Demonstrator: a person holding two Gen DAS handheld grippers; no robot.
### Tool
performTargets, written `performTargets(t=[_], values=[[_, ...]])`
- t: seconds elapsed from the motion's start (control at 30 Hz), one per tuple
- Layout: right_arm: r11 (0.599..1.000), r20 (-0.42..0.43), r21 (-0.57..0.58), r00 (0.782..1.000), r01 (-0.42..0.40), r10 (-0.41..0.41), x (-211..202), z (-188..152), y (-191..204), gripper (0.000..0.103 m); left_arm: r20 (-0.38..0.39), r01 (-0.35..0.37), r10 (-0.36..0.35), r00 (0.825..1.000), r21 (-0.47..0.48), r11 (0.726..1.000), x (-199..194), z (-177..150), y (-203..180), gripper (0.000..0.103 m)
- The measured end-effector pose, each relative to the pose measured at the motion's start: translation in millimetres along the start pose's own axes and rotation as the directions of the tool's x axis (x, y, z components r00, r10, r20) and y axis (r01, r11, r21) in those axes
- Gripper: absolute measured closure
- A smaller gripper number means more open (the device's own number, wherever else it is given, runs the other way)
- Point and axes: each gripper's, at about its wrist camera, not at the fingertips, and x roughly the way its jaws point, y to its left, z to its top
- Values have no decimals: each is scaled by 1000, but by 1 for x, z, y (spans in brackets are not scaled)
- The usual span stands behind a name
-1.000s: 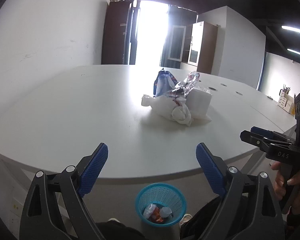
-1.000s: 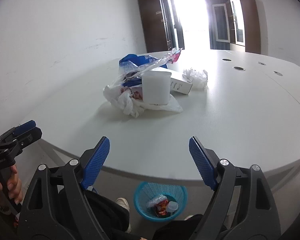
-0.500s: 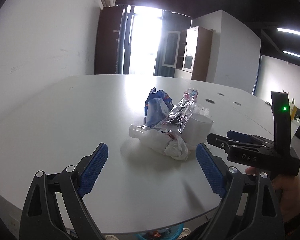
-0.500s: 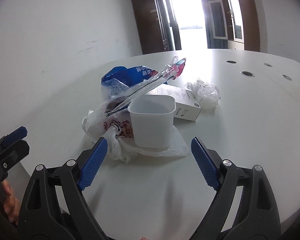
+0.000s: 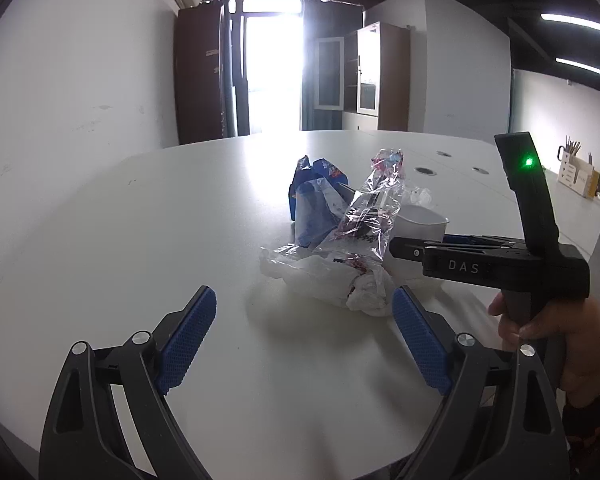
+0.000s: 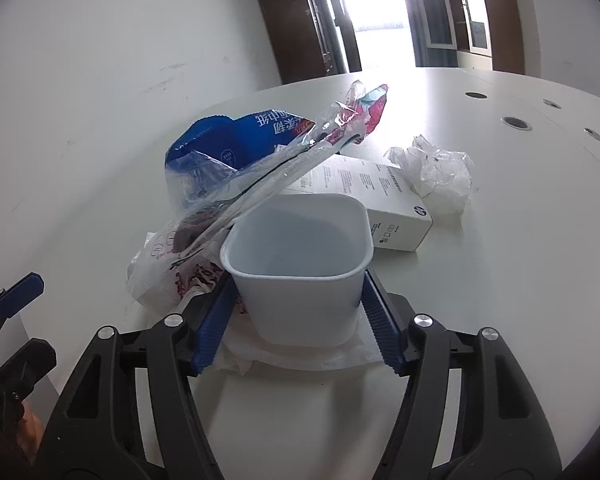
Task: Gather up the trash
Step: 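Close the right tool on the second white cup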
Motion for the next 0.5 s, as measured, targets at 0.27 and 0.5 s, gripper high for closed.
performTargets(t=[0.27,0.5], values=[[1000,-16,8,999,-28,29,-4,0,-12,47,-52,52,-49,997,59,997,24,17,-20,15],[995,-26,53,996,-80,82,-10,-1,-28,47,-83,57,-45,996,139,989,49,31,-43,25]])
